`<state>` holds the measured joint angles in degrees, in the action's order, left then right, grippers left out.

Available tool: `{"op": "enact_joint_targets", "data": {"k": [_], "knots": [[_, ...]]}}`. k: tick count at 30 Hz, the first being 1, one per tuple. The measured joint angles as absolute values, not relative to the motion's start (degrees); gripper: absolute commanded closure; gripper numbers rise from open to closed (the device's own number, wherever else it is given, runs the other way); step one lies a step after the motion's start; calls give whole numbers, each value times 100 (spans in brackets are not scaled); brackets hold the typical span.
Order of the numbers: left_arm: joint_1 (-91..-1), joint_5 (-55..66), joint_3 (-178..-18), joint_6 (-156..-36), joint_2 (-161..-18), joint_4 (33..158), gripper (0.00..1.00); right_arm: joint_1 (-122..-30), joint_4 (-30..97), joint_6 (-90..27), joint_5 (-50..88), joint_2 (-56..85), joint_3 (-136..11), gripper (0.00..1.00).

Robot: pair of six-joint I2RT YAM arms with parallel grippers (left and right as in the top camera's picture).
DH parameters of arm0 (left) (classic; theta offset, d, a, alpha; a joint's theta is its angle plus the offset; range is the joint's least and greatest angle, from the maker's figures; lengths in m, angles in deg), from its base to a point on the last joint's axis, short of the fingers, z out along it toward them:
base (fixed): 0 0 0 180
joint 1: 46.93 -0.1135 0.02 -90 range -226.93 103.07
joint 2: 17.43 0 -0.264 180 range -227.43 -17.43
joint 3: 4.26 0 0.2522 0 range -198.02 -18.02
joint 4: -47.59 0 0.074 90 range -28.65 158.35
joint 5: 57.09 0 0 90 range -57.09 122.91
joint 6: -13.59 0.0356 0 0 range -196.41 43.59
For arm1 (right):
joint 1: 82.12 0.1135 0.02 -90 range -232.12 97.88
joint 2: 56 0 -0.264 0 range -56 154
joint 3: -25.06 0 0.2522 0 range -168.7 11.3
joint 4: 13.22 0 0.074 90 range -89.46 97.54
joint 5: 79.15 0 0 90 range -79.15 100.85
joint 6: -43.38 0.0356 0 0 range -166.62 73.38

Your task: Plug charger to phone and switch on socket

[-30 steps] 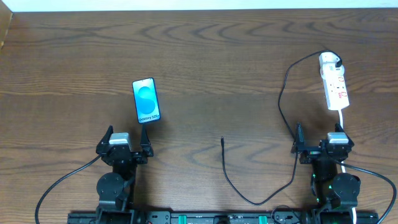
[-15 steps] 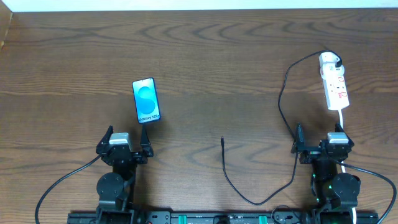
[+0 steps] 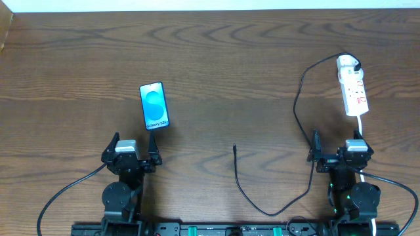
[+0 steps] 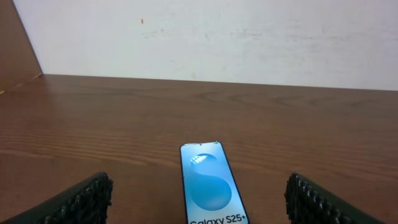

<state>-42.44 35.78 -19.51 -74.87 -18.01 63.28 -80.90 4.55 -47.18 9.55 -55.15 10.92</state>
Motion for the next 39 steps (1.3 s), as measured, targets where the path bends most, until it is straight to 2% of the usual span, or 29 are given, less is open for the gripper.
{"op": "enact_joint_targets", "data": {"k": [23, 39], "knots": [[-4244, 3581, -2196, -7487, -1939, 6689, 11, -8090, 455, -4720, 953, -5515, 1092, 1], [-4244, 3583, -4128, -7487, -4358, 6844, 11, -8080, 450, -4713, 931, -5518, 1092, 1]]}}
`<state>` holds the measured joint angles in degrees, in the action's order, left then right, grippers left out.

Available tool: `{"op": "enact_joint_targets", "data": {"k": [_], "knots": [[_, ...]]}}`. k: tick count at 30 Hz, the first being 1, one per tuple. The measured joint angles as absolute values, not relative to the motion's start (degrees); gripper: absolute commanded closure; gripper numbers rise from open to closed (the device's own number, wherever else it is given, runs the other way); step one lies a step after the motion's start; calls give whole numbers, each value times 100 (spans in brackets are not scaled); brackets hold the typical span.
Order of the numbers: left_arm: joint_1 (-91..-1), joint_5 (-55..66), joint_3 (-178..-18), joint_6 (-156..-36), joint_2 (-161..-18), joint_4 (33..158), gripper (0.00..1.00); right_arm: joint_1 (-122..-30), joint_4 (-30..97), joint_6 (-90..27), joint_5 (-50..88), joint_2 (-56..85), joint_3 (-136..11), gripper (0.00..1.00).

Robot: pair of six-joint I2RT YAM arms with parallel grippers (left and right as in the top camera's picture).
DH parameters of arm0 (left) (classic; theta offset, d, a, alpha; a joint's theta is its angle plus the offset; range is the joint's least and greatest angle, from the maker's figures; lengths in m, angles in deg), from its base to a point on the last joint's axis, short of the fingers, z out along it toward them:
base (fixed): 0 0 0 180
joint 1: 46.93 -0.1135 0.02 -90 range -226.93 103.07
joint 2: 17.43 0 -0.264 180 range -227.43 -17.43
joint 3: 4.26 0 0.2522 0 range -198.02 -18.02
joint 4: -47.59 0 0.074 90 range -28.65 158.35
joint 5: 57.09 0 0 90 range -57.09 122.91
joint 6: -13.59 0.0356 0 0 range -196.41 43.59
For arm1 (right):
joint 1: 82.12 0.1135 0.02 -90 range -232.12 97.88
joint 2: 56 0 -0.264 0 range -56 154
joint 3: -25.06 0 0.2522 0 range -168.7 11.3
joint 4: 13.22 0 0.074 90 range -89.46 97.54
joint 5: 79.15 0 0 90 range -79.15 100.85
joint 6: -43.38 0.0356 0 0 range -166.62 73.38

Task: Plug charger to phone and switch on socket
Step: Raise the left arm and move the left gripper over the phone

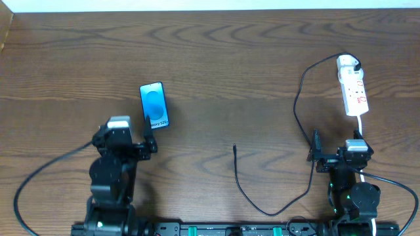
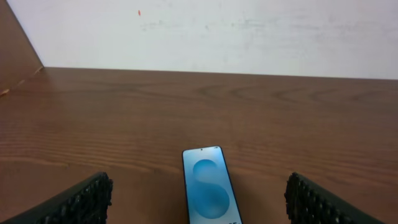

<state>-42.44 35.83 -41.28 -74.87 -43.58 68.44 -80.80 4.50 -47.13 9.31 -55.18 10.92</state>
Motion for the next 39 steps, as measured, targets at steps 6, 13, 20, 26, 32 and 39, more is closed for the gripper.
{"op": "enact_joint_targets", "data": {"k": [6, 13, 20, 26, 32, 39], "knots": [[-4244, 3585, -4815, -7487, -5217, 6842, 11, -8080, 453, -4707, 933, -5518, 1092, 1], [-4244, 3583, -5809, -7489, -6188, 7190, 11, -8080, 453, -4707, 931, -5528, 1090, 1], [-4244, 3581, -6939, -7491, -6933, 8178, 11, -8080, 455, -4707, 933, -5528, 1092, 1], [-4244, 3583, -7674, -7491, -7383, 8663, 11, -8080, 453, -4704, 931, -5528, 1092, 1], [-4244, 3581, -8157, -7607, -7836, 9017, 11, -8080, 453, -4707, 931, -5528, 1092, 1], [-4244, 3578, -8620, -7720, -8378, 9471, 11, -8080, 453, -4704, 931, -5528, 1092, 1]]}}
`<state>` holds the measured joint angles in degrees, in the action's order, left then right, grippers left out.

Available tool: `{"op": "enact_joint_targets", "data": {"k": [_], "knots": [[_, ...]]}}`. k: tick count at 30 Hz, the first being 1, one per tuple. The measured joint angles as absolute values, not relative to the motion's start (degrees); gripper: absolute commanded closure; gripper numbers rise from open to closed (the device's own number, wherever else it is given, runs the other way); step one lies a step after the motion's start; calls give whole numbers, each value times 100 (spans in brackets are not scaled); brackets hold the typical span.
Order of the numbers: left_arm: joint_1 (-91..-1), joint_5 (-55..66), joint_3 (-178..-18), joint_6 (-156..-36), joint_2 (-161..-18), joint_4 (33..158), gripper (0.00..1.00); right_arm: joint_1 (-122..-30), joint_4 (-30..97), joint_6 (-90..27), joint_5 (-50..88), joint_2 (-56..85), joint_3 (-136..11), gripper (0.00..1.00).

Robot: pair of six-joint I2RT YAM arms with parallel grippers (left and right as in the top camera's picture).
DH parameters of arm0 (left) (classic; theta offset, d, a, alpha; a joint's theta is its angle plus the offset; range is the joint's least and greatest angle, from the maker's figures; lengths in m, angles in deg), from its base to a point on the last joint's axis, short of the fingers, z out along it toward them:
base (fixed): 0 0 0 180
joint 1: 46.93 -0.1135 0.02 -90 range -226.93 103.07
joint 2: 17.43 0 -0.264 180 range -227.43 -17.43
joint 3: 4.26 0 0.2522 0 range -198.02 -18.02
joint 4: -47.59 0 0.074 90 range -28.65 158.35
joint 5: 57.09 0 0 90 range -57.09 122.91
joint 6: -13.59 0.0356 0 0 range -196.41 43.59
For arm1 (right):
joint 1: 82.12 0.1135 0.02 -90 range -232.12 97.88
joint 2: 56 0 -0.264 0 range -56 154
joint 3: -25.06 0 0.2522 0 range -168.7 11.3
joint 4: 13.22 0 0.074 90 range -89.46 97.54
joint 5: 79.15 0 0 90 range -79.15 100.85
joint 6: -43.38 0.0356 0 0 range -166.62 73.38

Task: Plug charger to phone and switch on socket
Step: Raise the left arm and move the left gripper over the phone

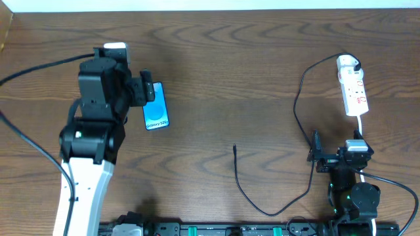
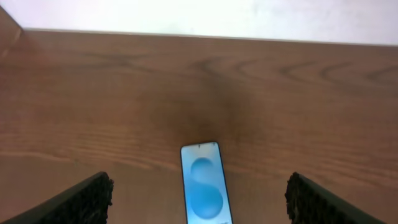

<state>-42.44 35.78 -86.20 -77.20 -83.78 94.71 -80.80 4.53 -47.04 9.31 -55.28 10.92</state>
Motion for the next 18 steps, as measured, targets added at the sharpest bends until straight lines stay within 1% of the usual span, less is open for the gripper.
{"op": "enact_joint_targets", "data": {"k": [13, 18], "knots": [[-4253, 3513, -9968, -7961, -9587, 10805, 11, -8080, 453, -4704, 931, -5528, 1092, 1], [-4508, 3163, -10443, -8048, -10094, 11266, 11, -8080, 453, -4704, 933, -5528, 1092, 1]]}}
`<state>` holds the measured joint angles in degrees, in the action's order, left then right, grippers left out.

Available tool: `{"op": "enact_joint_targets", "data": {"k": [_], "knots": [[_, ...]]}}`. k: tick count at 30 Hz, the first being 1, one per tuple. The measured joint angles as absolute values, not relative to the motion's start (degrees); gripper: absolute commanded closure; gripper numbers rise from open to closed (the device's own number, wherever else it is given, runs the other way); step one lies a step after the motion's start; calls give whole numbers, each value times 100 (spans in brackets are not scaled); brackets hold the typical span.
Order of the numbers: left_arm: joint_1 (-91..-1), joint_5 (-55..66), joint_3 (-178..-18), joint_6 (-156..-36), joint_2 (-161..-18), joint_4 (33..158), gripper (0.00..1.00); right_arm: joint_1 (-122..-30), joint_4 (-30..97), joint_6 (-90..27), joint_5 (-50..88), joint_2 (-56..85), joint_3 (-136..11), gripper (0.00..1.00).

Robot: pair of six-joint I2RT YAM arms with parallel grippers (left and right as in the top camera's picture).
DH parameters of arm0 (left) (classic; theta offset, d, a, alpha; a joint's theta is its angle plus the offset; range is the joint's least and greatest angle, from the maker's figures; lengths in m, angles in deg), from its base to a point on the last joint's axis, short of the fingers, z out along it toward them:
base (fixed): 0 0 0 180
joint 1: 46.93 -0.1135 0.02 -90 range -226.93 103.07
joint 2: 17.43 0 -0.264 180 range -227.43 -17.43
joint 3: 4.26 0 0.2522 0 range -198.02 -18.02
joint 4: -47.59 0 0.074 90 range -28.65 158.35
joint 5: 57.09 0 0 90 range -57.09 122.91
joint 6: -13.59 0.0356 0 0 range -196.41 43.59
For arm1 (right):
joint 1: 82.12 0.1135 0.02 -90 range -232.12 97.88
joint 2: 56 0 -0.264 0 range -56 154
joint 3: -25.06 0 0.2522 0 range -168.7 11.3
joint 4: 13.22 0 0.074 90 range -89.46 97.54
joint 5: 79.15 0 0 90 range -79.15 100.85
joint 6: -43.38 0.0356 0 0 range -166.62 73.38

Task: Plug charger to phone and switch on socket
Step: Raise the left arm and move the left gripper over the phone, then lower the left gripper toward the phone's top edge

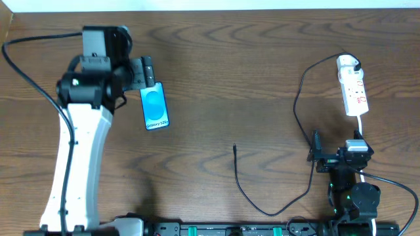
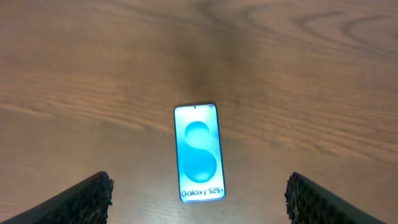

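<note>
The phone (image 1: 155, 106) lies flat and face up at the left of the table, its blue screen lit; the left wrist view shows the whole phone (image 2: 199, 152) from above. My left gripper (image 1: 136, 73) hangs open, high over the phone's far end and slightly to its left. In the wrist view the left gripper (image 2: 199, 200) has its fingers spread wide on either side of the phone, touching nothing. The black charger cable (image 1: 275, 211) has its free tip (image 1: 235, 148) mid-table. The cable runs back to the white socket strip (image 1: 353, 92). My right gripper (image 1: 336, 148) rests open at the front right.
The cable loops from the white plug (image 1: 348, 63) at the strip's far end, down past the right gripper's left side and along the front edge. The table's far edge meets a white wall (image 1: 210, 4).
My left arm has reached farther over the table and tilted its camera down. The whole phone now shows from above instead of only its upper part. Phone, cable and right arm have not moved.
Both arms sat low at the front edge, the left gripper open just behind the phone. The left arm then stood a little higher and to the left, then high beside the phone, and now hangs over its far end. Nothing has been touched.
</note>
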<state>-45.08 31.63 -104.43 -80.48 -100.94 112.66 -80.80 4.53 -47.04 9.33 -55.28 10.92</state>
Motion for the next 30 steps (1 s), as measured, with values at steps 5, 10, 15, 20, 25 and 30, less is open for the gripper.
{"op": "enact_joint_targets", "data": {"k": [5, 10, 15, 20, 25, 30], "knots": [[-4946, 2652, -10736, -8088, -10592, 11633, 11, -8080, 453, -4704, 931, -5528, 1092, 1], [-5160, 2387, -10747, -8092, -10999, 11801, 11, -8080, 453, -4704, 931, -5528, 1092, 1], [-5160, 2282, -10747, -8092, -11152, 11777, 11, -8080, 453, -4704, 931, -5528, 1092, 1], [-5160, 2247, -10747, -8092, -11152, 11775, 11, -8080, 453, -4704, 931, -5528, 1092, 1], [-5160, 2241, -10747, -8096, -11152, 11808, 51, -8080, 453, -4704, 931, -5528, 1092, 1], [-5160, 2226, -10747, -8138, -11152, 11793, 2, -8080, 453, -4704, 931, -5528, 1092, 1]]}}
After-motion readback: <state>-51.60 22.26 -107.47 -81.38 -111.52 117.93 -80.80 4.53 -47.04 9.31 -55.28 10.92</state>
